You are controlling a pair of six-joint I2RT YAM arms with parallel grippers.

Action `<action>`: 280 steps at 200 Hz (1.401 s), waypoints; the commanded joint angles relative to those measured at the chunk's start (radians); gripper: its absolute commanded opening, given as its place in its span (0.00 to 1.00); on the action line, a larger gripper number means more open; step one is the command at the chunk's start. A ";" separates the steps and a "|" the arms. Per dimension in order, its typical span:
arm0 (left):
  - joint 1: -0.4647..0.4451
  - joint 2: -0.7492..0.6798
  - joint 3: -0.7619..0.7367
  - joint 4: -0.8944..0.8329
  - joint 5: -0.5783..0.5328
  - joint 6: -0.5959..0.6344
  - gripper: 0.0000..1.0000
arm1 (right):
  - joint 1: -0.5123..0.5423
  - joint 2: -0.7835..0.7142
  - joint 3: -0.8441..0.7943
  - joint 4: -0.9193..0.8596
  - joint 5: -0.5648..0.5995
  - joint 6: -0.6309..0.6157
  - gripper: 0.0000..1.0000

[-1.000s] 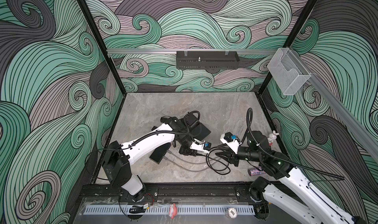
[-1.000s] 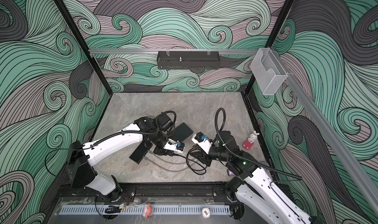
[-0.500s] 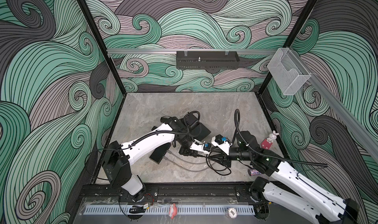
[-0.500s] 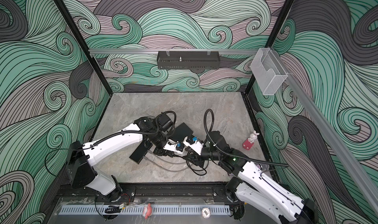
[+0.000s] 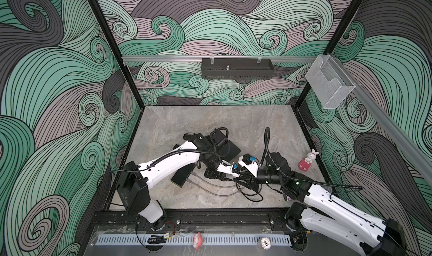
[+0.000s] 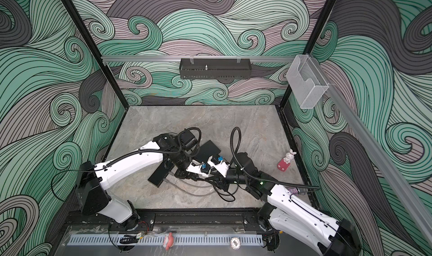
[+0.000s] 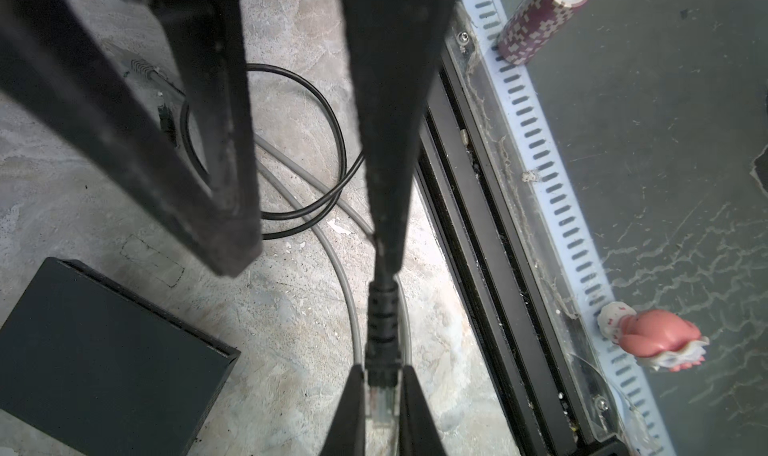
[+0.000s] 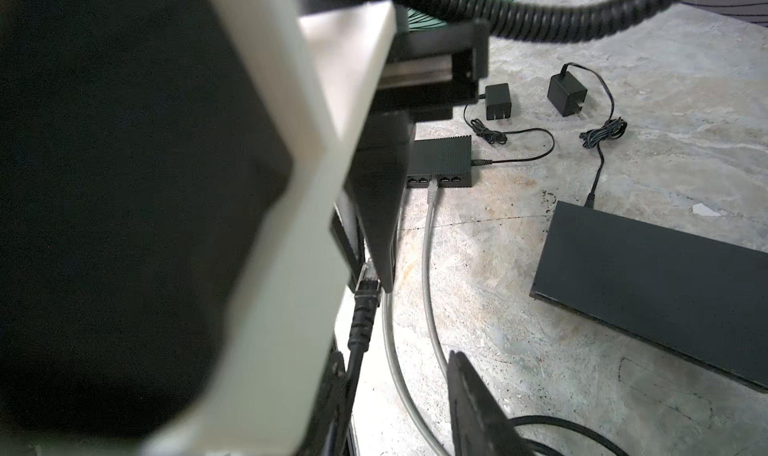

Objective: Insert the plug into the switch port

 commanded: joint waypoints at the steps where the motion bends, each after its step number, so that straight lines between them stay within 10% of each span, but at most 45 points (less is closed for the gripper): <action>1: -0.008 -0.034 0.038 -0.025 0.004 -0.003 0.00 | 0.009 -0.068 -0.027 -0.028 -0.013 0.038 0.42; 280: -0.009 -0.018 0.057 -0.028 0.018 -0.037 0.00 | 0.011 -0.190 -0.056 -0.104 -0.002 0.148 0.21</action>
